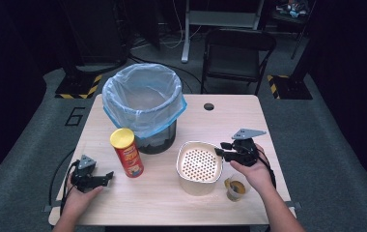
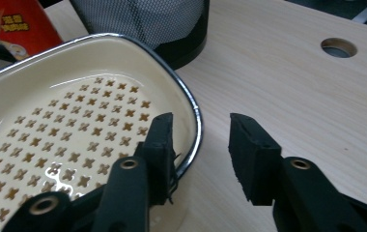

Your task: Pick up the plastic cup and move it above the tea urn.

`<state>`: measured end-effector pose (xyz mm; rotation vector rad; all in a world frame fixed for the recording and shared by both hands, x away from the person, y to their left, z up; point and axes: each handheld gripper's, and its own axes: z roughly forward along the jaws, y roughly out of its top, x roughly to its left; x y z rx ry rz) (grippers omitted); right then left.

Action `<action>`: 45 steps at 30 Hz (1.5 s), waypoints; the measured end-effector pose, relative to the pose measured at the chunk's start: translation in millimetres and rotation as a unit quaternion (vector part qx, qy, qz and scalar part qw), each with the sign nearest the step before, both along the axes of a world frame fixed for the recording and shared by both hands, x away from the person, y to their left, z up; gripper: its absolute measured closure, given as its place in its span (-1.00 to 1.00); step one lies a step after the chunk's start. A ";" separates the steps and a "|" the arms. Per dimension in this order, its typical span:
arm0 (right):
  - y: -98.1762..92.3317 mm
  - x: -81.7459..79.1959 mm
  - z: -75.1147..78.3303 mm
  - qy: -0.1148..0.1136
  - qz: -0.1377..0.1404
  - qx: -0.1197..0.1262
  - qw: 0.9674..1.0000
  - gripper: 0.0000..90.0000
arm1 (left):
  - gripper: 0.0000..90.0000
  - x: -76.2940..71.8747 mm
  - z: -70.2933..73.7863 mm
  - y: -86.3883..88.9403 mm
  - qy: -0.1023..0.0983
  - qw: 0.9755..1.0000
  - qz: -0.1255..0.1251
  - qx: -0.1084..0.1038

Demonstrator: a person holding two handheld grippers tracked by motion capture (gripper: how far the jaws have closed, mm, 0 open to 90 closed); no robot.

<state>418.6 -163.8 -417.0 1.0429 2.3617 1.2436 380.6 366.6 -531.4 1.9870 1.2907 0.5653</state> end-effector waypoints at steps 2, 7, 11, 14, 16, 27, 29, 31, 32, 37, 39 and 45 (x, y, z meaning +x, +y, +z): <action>3.2 -0.7 -1.5 0.004 0.011 -0.004 1.000 0.48 | -0.73 0.0 0.0 0.0 0.000 1.000 0.000 0.000; 6.0 -3.2 -2.8 0.002 0.016 -0.008 1.000 0.51 | -0.73 0.0 0.0 0.0 0.000 1.000 0.000 0.000; 3.5 -5.5 -3.7 0.004 0.023 0.002 1.000 0.54 | -0.74 0.2 0.0 0.1 -0.001 1.000 0.000 0.001; 5.2 -9.1 -4.3 0.002 0.033 0.004 0.999 0.56 | -0.74 0.0 0.0 -0.1 0.000 1.000 0.000 0.000; 6.6 -11.6 -3.9 0.004 0.036 0.001 0.999 0.56 | -0.74 0.0 0.0 -0.2 0.000 1.000 0.001 0.000; -9.0 -37.5 12.5 -0.038 0.005 0.046 0.998 -0.14 | -0.73 -0.1 0.2 -0.2 0.001 1.000 0.001 0.000; -12.2 -40.2 13.7 -0.039 0.001 0.047 0.998 -0.19 | -0.73 -0.2 0.4 -0.2 0.002 1.000 0.001 0.001; -18.1 -46.6 14.9 -0.043 -0.009 0.045 0.998 -0.25 | -0.73 -0.2 0.3 -0.3 0.002 1.000 0.001 0.000; -20.8 -49.7 14.9 -0.046 -0.013 0.042 0.998 -0.29 | -0.73 -0.2 0.3 -0.3 0.002 1.000 0.001 0.000; -31.8 -63.6 9.0 -0.053 -0.028 0.023 0.998 -0.53 | -0.73 -0.2 0.3 -0.3 0.002 1.000 0.001 0.000; -33.3 -65.5 7.4 -0.056 -0.028 0.019 0.998 -0.56 | -0.74 -0.2 0.3 -0.4 0.002 1.000 0.001 0.000; -37.1 -76.3 -4.8 -0.061 -0.043 0.003 0.997 -0.72 | -0.73 -0.2 0.3 -0.4 0.002 1.000 0.002 0.000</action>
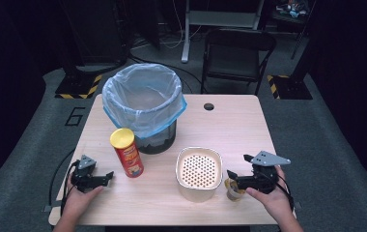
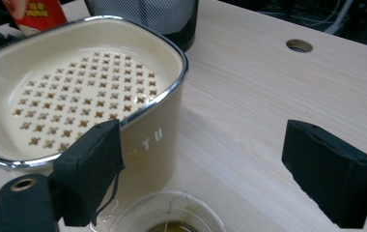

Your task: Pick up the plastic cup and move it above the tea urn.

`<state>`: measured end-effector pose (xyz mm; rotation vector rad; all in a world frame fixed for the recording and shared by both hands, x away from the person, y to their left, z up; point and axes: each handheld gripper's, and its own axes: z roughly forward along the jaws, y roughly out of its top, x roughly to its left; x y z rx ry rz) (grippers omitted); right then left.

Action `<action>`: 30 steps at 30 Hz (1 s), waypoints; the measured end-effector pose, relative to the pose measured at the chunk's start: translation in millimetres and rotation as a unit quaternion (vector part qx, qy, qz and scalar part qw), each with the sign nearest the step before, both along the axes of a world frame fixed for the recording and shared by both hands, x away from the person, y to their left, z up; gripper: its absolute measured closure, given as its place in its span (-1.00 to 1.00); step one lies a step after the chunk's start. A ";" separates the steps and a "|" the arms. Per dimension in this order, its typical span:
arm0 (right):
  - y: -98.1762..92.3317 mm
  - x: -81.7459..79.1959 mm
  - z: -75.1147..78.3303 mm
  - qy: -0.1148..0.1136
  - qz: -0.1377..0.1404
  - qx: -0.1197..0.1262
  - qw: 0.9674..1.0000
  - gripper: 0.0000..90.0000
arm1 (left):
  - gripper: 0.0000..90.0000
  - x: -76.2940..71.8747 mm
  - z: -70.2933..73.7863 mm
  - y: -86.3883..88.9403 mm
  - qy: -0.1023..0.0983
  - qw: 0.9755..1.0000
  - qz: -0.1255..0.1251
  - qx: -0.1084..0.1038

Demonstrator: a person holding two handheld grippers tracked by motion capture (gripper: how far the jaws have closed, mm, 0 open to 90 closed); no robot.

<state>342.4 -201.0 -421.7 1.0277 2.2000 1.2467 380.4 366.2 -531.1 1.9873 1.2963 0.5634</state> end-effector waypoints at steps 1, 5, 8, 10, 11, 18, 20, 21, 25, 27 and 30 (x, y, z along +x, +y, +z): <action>-0.4 -1.0 -1.2 0.002 -0.002 -0.002 1.000 -0.75 | -0.74 0.0 0.0 0.0 0.000 1.000 0.000 0.000; -1.8 -5.5 -6.5 0.008 -0.009 -0.006 1.000 -0.81 | -0.73 -0.1 0.0 -0.1 0.000 1.000 0.000 0.000; -2.8 -10.4 -11.9 0.012 -0.017 -0.009 1.000 -0.87 | -0.73 -0.1 0.0 -0.1 0.000 1.000 0.000 0.000; -2.6 -13.7 -15.3 0.015 -0.020 -0.017 1.000 -0.90 | -0.73 -0.1 0.0 -0.1 0.000 1.000 0.000 0.000; -2.1 -16.0 -18.8 0.015 -0.023 -0.022 0.999 -0.94 | -0.73 -0.1 0.0 -0.1 0.000 1.000 0.000 0.000; -0.3 -19.1 -29.1 0.032 -0.017 -0.024 0.999 -0.90 | -0.74 -0.1 0.0 -0.1 0.000 1.000 0.000 0.000; 0.1 -19.9 -31.0 0.034 -0.015 -0.029 0.999 -0.90 | -0.73 -0.1 0.0 -0.1 0.000 1.000 0.000 0.000; 1.2 -21.1 -32.8 0.036 -0.020 -0.030 0.999 -0.88 | -0.73 -0.1 0.0 -0.1 0.000 1.000 0.000 0.000; 0.8 -24.9 -42.2 0.041 -0.029 -0.025 0.998 -0.74 | -0.74 -0.1 -0.1 -0.2 0.000 1.000 0.000 0.000; 0.8 -25.7 -46.2 0.043 -0.030 -0.022 0.998 -0.70 | -0.74 -0.1 -0.2 -0.3 -0.001 1.000 0.000 0.000; 1.8 -26.0 -48.5 0.043 -0.029 -0.024 0.998 -0.68 | -0.74 -0.1 -0.1 -0.2 -0.001 1.000 0.000 0.000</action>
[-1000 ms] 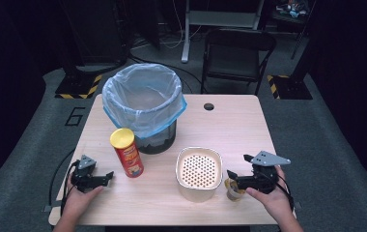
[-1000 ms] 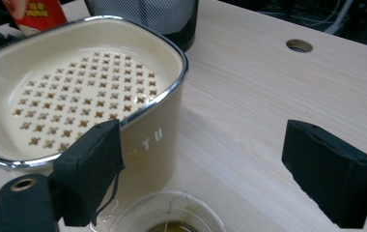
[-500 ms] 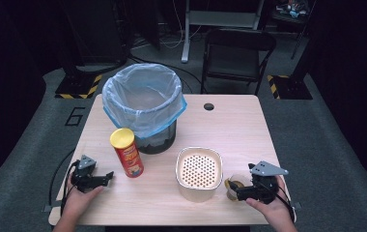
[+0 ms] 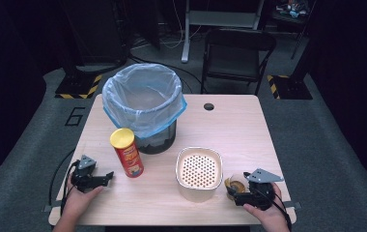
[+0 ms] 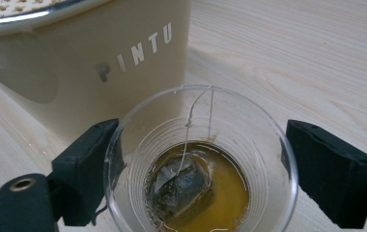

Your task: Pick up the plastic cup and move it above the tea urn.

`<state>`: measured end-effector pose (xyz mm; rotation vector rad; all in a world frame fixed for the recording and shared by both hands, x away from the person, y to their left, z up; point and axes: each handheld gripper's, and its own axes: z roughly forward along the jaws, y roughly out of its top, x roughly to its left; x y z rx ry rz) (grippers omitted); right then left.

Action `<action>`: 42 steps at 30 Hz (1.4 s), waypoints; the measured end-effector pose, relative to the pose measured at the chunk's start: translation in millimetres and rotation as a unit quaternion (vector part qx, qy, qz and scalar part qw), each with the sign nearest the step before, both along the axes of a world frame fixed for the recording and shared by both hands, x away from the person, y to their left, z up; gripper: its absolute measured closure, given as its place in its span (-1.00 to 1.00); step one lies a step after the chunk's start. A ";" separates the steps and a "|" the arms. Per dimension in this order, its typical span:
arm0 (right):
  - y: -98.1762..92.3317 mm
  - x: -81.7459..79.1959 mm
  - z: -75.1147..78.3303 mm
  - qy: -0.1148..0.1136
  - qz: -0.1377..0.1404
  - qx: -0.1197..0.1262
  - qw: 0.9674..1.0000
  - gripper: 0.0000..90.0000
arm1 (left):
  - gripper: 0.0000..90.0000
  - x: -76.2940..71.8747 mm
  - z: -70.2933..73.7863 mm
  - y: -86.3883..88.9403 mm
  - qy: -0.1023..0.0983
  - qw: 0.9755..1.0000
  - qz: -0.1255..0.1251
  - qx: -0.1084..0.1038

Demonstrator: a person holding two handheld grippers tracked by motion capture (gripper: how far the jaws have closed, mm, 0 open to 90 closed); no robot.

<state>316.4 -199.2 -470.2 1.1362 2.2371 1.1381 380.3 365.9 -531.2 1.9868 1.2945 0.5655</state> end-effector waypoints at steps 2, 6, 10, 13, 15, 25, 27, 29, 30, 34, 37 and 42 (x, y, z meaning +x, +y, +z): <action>1.1 0.0 -2.1 -0.002 0.002 -0.008 1.000 -0.66 | -0.74 -0.1 -0.2 -0.3 0.001 1.000 0.001 -0.003; 5.0 0.5 -8.3 0.007 0.006 -0.028 1.000 -0.64 | -0.73 0.0 -0.2 -0.3 0.001 1.000 0.000 -0.002; 6.9 1.2 -12.8 0.014 0.008 -0.034 0.999 -0.52 | -0.74 -0.1 -0.1 -0.3 0.001 1.000 0.000 -0.002; 5.9 1.4 -12.6 0.012 0.007 -0.034 0.999 -0.40 | -0.74 -0.1 -0.2 -0.3 0.001 1.000 0.000 -0.003; 5.9 1.2 -11.8 0.014 0.005 -0.030 0.999 -0.39 | -0.73 -0.1 -0.1 -0.3 0.001 1.000 0.000 -0.002; 4.5 0.9 -11.0 0.010 0.018 -0.032 0.999 -0.29 | -0.74 -0.1 -0.1 -0.3 0.001 1.000 0.000 -0.002; 4.2 0.9 -11.2 0.007 0.023 -0.034 0.999 -0.28 | -0.74 -0.1 -0.2 -0.3 0.001 1.000 0.000 -0.002; 4.2 1.1 -11.2 0.006 0.024 -0.033 0.999 -0.28 | -0.74 -0.1 -0.2 -0.4 0.000 1.000 0.000 -0.003; 3.7 1.3 -11.0 0.008 0.027 -0.034 0.999 -0.27 | -0.73 -0.1 -0.2 -0.4 0.000 1.000 0.000 -0.002; 3.2 1.9 -9.6 0.012 0.032 -0.034 0.999 -0.24 | -0.74 -0.1 -0.1 -0.3 0.000 1.000 -0.001 0.000; 2.0 2.8 -8.6 0.012 0.038 -0.037 0.999 -0.23 | -0.74 -0.1 -0.1 -0.3 0.000 1.000 -0.001 -0.001; -3.1 6.8 0.7 0.010 0.051 -0.051 0.997 -0.22 | -0.74 -0.1 -0.1 -0.3 0.000 1.000 -0.001 -0.001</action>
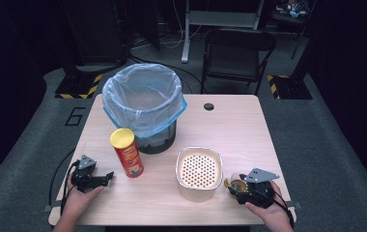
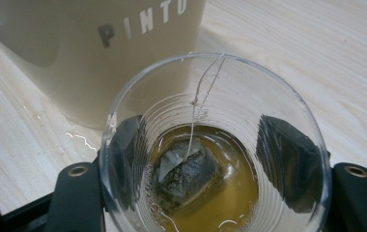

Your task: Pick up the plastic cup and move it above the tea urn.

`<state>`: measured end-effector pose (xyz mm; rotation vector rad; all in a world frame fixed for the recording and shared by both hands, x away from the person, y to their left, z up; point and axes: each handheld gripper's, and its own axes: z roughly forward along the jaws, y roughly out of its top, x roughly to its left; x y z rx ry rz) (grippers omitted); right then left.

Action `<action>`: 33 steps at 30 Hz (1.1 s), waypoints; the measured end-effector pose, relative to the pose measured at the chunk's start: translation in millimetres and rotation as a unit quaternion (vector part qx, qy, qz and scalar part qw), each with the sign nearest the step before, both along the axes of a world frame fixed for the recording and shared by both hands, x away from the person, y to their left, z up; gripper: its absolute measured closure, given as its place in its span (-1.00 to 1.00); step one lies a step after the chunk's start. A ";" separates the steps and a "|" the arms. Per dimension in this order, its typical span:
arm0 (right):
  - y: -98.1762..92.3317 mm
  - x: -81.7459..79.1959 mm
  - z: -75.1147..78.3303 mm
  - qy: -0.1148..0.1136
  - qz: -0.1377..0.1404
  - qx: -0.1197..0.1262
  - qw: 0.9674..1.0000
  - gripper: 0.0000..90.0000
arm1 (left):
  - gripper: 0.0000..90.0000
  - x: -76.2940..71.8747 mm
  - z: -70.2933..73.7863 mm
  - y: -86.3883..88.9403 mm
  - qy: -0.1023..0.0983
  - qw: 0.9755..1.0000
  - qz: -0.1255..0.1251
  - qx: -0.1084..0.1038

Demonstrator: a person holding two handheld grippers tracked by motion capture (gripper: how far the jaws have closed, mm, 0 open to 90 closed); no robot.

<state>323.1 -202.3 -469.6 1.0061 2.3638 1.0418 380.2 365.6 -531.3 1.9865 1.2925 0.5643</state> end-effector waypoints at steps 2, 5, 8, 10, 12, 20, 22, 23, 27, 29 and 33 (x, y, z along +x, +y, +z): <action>-1.3 1.7 2.4 0.000 0.003 0.001 1.000 -0.22 | -0.74 0.0 0.0 0.0 0.000 1.000 0.000 0.000; -4.4 8.7 14.7 -0.001 0.015 -0.005 1.000 -0.22 | -0.74 0.0 0.0 0.0 0.000 1.000 0.000 0.000; -7.4 14.8 25.9 -0.004 0.028 -0.015 0.999 -0.22 | -0.73 0.0 0.0 0.1 0.000 1.000 0.000 0.000; -8.9 19.4 34.0 -0.011 0.026 -0.011 1.000 -0.22 | -0.74 0.0 0.0 0.0 0.000 1.000 0.000 0.000; -10.5 25.1 43.4 -0.016 0.026 -0.009 0.999 -0.22 | -0.74 0.0 0.0 -0.1 0.000 1.000 0.000 0.000; -16.1 51.4 74.9 -0.019 0.030 0.008 0.999 -0.22 | -0.73 0.0 0.0 0.0 0.000 1.000 0.000 0.000; -16.4 54.3 77.2 -0.020 0.032 0.010 0.999 -0.22 | -0.74 0.0 0.0 0.0 0.000 1.000 0.000 0.000; -16.0 56.9 78.9 -0.020 0.029 0.012 0.999 -0.22 | -0.74 0.0 0.0 0.0 0.000 1.000 0.000 0.000; -12.1 70.2 89.6 -0.024 0.035 0.008 0.999 -0.21 | -0.73 0.0 0.0 0.0 0.000 1.000 0.000 0.000; -11.2 72.0 91.6 -0.023 0.037 0.006 0.999 -0.21 | -0.74 0.0 0.0 0.0 0.000 1.000 0.000 0.000; -5.2 83.2 100.9 -0.032 0.041 0.002 0.999 -0.21 | -0.74 0.0 0.0 0.0 0.000 1.000 0.000 0.000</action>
